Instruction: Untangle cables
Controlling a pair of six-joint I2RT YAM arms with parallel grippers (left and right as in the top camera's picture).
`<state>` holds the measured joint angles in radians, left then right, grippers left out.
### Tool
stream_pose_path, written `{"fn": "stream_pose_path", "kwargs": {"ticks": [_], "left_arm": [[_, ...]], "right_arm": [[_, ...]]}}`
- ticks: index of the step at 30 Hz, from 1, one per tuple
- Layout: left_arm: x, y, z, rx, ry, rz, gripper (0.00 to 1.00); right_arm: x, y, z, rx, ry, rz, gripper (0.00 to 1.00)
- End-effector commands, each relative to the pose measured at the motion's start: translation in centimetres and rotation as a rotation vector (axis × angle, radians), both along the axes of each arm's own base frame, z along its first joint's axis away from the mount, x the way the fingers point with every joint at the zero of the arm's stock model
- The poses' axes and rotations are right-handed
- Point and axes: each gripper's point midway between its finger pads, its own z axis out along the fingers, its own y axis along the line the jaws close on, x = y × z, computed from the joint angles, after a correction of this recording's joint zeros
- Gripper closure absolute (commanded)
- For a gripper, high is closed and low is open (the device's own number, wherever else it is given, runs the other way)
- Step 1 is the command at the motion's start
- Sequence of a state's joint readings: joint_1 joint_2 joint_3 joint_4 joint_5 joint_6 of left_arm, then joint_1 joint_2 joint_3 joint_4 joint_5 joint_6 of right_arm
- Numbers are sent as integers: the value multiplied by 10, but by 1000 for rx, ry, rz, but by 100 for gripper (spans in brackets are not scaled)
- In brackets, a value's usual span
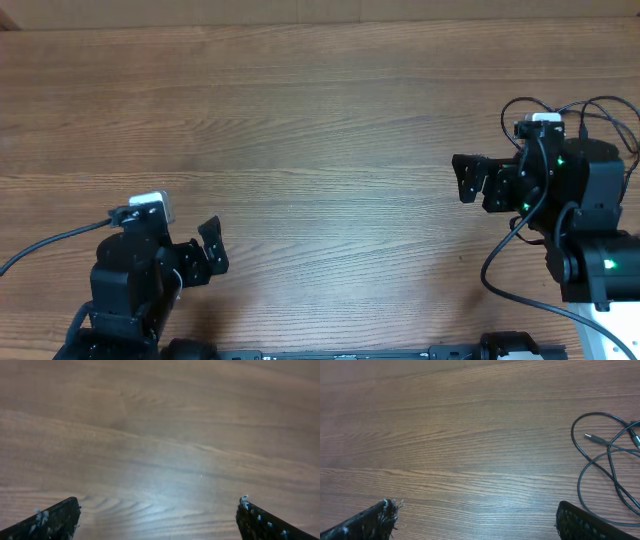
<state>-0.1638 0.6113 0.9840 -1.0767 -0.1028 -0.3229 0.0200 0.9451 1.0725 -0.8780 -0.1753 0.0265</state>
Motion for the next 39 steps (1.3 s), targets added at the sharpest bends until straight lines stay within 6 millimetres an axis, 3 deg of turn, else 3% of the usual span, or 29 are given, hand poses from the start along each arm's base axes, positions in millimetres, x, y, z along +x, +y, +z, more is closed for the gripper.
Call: {"fn": "stream_pose_path", "kwargs": {"ticks": [1,17,21,23,29,34,39], "left_arm": [[-3,2,-7,2,25,16,0],[-9,3,-12,7,56,17,0],[-9,3,-12,7,56,17,0],[-9,3,-12,8,56,16,0],[-9,3,-12,7,56,17,0],[-9,3,-12,7,56,17,0],[-9,3,-12,7,56,17,0]], "right_arm": [[2,-3,-5,-5,11,-15,0],[17,-3,-42,-8,149,-15,0],[22,-2,-44,-4,142,-10,0],[27,-2,-39,-4,112,-10,0],[42,-3,3,-10,-95,-18,0],[38,-3,25,-5,-292,-19,0],[25,-4,35,3,-536,-20,0]]}}
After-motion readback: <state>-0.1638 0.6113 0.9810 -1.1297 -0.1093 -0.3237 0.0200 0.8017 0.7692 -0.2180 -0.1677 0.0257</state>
